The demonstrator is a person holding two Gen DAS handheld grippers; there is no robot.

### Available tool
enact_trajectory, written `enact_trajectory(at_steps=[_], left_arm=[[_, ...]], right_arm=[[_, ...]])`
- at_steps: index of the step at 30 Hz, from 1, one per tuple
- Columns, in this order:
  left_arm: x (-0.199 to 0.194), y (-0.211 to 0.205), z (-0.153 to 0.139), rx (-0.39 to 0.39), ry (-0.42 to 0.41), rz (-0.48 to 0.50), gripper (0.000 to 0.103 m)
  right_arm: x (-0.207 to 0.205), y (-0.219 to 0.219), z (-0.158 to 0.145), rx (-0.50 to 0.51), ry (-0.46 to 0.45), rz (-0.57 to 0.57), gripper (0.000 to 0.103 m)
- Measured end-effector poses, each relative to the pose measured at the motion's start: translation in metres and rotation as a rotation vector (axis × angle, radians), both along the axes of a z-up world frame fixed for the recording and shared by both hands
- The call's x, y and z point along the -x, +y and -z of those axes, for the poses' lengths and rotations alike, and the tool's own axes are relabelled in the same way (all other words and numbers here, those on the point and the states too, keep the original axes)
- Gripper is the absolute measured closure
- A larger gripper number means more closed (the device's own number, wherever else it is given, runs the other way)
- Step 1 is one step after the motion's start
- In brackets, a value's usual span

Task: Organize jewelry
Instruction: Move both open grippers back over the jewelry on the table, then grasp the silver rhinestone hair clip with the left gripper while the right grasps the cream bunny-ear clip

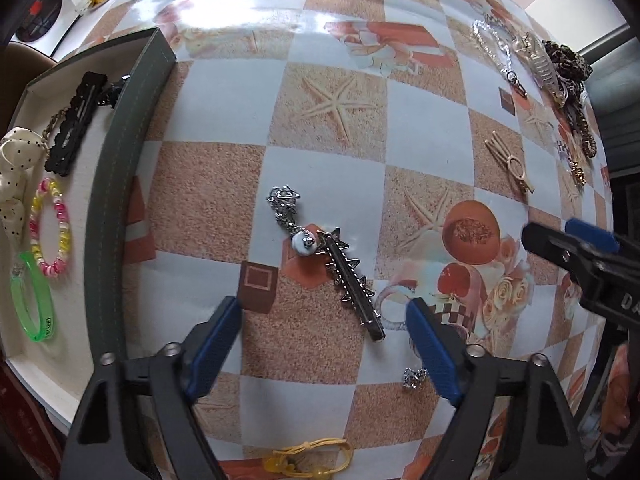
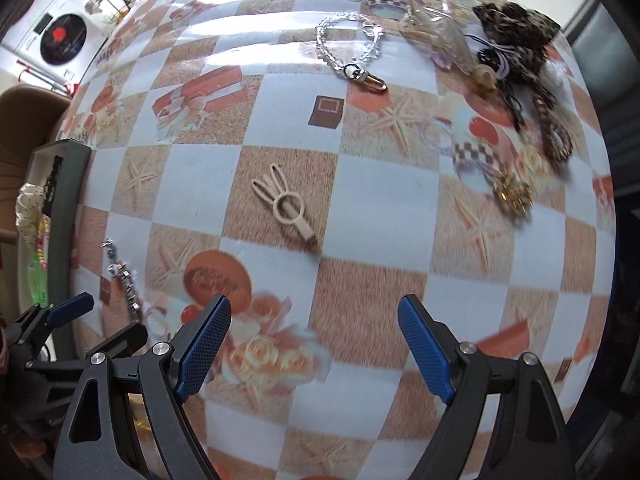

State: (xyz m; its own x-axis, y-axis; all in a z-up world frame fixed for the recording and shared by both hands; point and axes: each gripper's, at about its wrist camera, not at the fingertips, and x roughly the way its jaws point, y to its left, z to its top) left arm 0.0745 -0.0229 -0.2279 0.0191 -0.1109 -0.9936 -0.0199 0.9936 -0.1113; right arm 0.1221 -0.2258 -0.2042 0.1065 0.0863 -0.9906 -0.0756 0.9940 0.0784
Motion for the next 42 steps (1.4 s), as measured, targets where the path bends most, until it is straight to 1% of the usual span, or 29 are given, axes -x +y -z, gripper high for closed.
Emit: enact_trajectory(at_steps=[1, 4, 6, 7, 9, 11, 13, 15, 16, 17, 18, 20, 21, 24, 25, 26, 27, 28, 29, 32, 37, 38, 42], left_arm=[[0.000, -0.001, 0.000, -0.009, -0.004, -0.002, 0.017], [-0.001, -0.007, 0.000, -0.025, -0.014, 0.006, 0.023], [-0.003, -0.013, 0.000, -0.038, -0.020, 0.011, 0.029], [-0.003, -0.017, -0.001, -0.040, -0.022, 0.012, 0.031], [-0.004, -0.023, -0.002, -0.045, -0.025, 0.012, 0.039], [-0.005, -0.026, -0.004, -0.049, -0.021, 0.005, 0.043], [-0.004, -0.030, -0.006, -0.050, -0.022, 0.000, 0.051], [-0.004, -0.034, -0.007, -0.048, -0.022, 0.005, 0.064], [-0.003, -0.038, -0.008, -0.044, -0.022, 0.008, 0.067], [-0.003, -0.040, -0.008, -0.035, -0.020, 0.013, 0.073], [-0.005, -0.045, -0.008, -0.029, -0.018, 0.018, 0.079], [-0.005, -0.047, -0.009, -0.016, -0.014, 0.024, 0.081], [-0.004, -0.048, -0.009, -0.010, -0.011, 0.024, 0.090], [-0.002, -0.048, -0.011, 0.017, -0.012, 0.034, 0.090], [-0.001, -0.049, -0.012, 0.023, -0.017, 0.038, 0.090], [0.001, -0.049, -0.014, 0.034, -0.023, 0.044, 0.090], [0.003, -0.048, -0.017, 0.046, -0.029, 0.050, 0.090], [0.006, -0.045, -0.019, 0.054, -0.034, 0.054, 0.090], [0.008, -0.042, -0.022, 0.064, -0.039, 0.060, 0.090], [0.014, -0.034, -0.030, 0.087, -0.051, 0.070, 0.090], [0.015, -0.028, -0.040, 0.112, -0.073, 0.089, 0.090], [0.018, -0.017, -0.041, 0.116, -0.077, 0.097, 0.090], [0.022, -0.007, -0.046, 0.128, -0.093, 0.108, 0.090]], right_arm=[[-0.003, 0.001, 0.002, 0.006, -0.002, -0.009, 0.015], [-0.012, 0.006, 0.009, 0.027, -0.007, -0.035, 0.016], [-0.017, 0.010, 0.011, 0.034, -0.013, -0.050, 0.016], [-0.020, 0.011, 0.012, 0.037, -0.015, -0.057, 0.016], [-0.024, 0.015, 0.014, 0.050, -0.018, -0.074, 0.016], [-0.026, 0.020, 0.015, 0.067, -0.025, -0.087, 0.016], [-0.026, 0.024, 0.016, 0.084, -0.032, -0.099, 0.016], [-0.027, 0.028, 0.015, 0.097, -0.042, -0.107, 0.020], [-0.026, 0.029, 0.014, 0.097, -0.048, -0.110, 0.024], [-0.026, 0.031, 0.012, 0.097, -0.051, -0.113, 0.028], [-0.025, 0.032, 0.011, 0.097, -0.053, -0.117, 0.031], [-0.026, 0.036, 0.010, 0.096, -0.053, -0.124, 0.040], [-0.027, 0.038, 0.009, 0.095, -0.054, -0.130, 0.042], [-0.027, 0.044, 0.008, 0.094, -0.055, -0.142, 0.050], [-0.027, 0.045, 0.006, 0.094, -0.058, -0.143, 0.056], [-0.027, 0.045, 0.005, 0.092, -0.059, -0.144, 0.066], [-0.027, 0.046, 0.004, 0.091, -0.059, -0.142, 0.073], [-0.028, 0.048, 0.003, 0.087, -0.057, -0.138, 0.089], [-0.029, 0.047, 0.003, 0.086, -0.057, -0.129, 0.094], [-0.025, 0.040, -0.004, 0.065, -0.064, -0.083, 0.094], [-0.018, 0.026, -0.017, -0.004, -0.058, -0.012, 0.094], [-0.015, 0.024, -0.019, -0.012, -0.056, -0.003, 0.094], [-0.001, 0.015, -0.022, -0.060, -0.048, 0.039, 0.094]])
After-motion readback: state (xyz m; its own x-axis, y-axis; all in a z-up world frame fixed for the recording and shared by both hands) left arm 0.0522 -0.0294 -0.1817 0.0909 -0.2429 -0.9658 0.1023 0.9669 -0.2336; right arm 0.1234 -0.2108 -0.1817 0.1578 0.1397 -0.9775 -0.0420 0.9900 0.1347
